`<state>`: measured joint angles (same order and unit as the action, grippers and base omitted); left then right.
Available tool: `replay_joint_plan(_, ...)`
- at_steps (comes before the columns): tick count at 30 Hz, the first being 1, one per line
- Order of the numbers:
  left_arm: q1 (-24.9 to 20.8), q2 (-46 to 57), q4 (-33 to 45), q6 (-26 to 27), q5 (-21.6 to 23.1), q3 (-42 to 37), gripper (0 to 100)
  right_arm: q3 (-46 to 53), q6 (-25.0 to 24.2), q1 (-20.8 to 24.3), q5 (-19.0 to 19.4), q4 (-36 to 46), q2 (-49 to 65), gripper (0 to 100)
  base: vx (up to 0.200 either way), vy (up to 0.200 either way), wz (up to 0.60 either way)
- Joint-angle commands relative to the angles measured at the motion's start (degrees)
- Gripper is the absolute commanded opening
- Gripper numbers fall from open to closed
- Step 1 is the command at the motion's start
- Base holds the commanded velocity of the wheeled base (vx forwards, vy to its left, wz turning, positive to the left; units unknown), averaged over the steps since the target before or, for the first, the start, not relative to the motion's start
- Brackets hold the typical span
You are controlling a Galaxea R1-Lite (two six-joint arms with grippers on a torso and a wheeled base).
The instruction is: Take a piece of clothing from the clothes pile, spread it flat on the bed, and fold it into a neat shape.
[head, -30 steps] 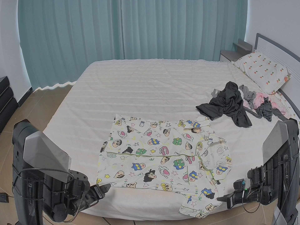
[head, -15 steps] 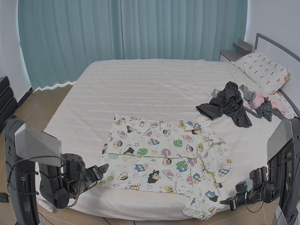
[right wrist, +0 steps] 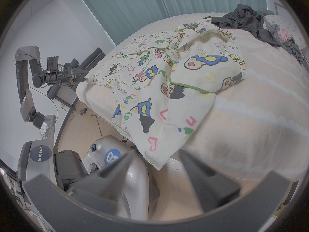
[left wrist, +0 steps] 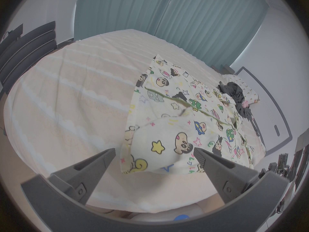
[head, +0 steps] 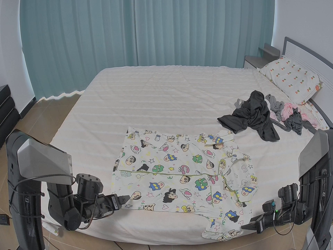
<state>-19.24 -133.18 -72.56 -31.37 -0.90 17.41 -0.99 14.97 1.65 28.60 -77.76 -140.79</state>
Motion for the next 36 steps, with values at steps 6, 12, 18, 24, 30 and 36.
replay_joint_plan(6, -0.2, -4.3, 0.1, 4.6, -0.9, 0.5, 100, 1.0, 0.1, -0.1, 0.0, -0.1, 0.0, 100, 0.0, 0.0, 0.0)
replay_joint_plan(12, 0.1, -5.6, 0.2, 4.9, -2.5, 1.5, 0, 1.0, 0.2, -0.1, 0.0, -0.1, -0.2, 100, 0.0, 0.0, 0.0)
replay_joint_plan(18, 1.5, -5.5, 0.2, 5.0, -3.1, 1.4, 0, 1.0, 0.3, -0.1, 0.0, -0.1, -0.2, 100, 0.0, 0.0, 0.0)
replay_joint_plan(24, 2.9, -4.4, 0.2, 7.1, -4.7, -1.1, 0, 1.0, 0.3, -0.1, 0.0, -0.1, -0.3, 100, 0.0, 0.0, 0.0)
replay_joint_plan(30, 3.0, -3.3, 0.1, 9.4, -4.7, -5.5, 0, 1.0, 0.6, -0.2, 0.0, 0.1, -0.3, 100, 0.0, 0.0, 0.0)
replay_joint_plan(36, 3.0, -3.1, 0.0, 11.8, -4.7, -8.8, 0, 1.0, 1.8, -0.3, -0.1, 0.4, -0.3, 100, 0.0, 0.0, 0.0)
